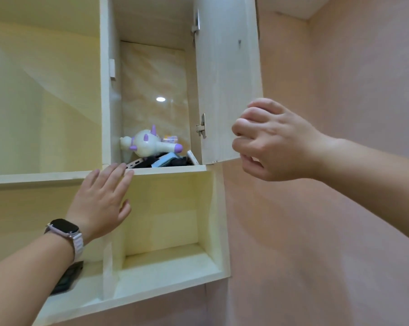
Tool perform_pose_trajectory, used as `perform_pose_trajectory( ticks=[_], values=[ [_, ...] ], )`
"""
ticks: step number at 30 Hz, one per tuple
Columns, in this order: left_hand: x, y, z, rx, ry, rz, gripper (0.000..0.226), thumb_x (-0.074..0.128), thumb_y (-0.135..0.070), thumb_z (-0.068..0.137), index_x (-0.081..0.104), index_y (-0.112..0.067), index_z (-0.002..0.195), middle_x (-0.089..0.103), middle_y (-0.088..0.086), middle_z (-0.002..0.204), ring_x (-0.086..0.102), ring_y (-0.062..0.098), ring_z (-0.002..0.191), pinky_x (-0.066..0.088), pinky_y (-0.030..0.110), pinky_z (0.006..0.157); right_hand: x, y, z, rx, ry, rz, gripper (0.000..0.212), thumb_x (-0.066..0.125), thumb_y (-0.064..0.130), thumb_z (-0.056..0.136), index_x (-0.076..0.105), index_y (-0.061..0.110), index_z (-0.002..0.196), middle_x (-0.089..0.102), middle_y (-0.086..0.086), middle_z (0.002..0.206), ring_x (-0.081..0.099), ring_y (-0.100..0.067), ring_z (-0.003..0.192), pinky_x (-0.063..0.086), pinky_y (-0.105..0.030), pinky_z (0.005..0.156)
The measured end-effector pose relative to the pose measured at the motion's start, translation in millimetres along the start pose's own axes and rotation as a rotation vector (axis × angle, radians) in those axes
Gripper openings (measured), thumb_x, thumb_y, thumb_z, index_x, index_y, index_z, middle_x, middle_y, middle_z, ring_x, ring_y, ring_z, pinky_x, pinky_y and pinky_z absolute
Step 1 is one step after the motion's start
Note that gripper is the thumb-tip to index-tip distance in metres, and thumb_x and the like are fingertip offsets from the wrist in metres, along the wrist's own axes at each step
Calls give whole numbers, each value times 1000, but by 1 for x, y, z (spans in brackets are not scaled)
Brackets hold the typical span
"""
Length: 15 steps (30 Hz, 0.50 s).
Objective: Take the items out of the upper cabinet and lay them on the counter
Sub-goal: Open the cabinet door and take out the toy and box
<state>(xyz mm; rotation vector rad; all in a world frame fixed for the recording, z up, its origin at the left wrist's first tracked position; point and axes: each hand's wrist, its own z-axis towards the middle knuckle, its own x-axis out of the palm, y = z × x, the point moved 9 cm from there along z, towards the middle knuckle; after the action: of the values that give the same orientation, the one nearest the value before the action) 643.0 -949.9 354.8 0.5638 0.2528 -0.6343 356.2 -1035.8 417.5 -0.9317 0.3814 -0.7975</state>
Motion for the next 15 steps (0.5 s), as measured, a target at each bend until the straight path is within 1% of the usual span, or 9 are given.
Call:
perform_pose_trajectory(
  ticks=[4,6,8,11,15],
  values=[
    [-1,-2,2,-20,-45,-48,70,38,-40,80,51,0,135,51,23,139,46,39,127,32,57,103,19,-20,-21,104,181,-57,25,44,27,83,64,14,78,60,-8,90,55,-33,88,36,-44,97],
    [-2,-3,2,-25,-69,-61,70,38,-42,79,53,0,133,52,21,137,48,39,125,32,58,101,24,-21,-22,118,226,-68,25,44,29,84,64,15,81,60,-8,94,55,-33,91,34,-44,98],
    [-3,-2,3,-22,-91,-69,69,39,-42,79,54,0,132,54,20,137,48,37,124,32,58,101,25,-17,-18,119,250,-83,22,46,29,82,62,15,80,58,-8,90,55,-33,88,36,-45,95],
    [-5,-1,5,9,-113,-76,65,40,-43,81,57,-3,130,55,16,137,49,34,122,34,55,99,19,-10,-5,167,236,-79,22,45,31,81,58,14,76,55,-8,81,53,-33,77,42,-43,82],
    [-17,-1,18,53,-171,-92,56,44,-42,84,61,-7,123,61,12,129,54,32,116,39,47,93,26,7,11,233,198,45,25,42,32,80,56,12,77,57,-9,81,50,-31,70,45,-40,64]
  ],
)
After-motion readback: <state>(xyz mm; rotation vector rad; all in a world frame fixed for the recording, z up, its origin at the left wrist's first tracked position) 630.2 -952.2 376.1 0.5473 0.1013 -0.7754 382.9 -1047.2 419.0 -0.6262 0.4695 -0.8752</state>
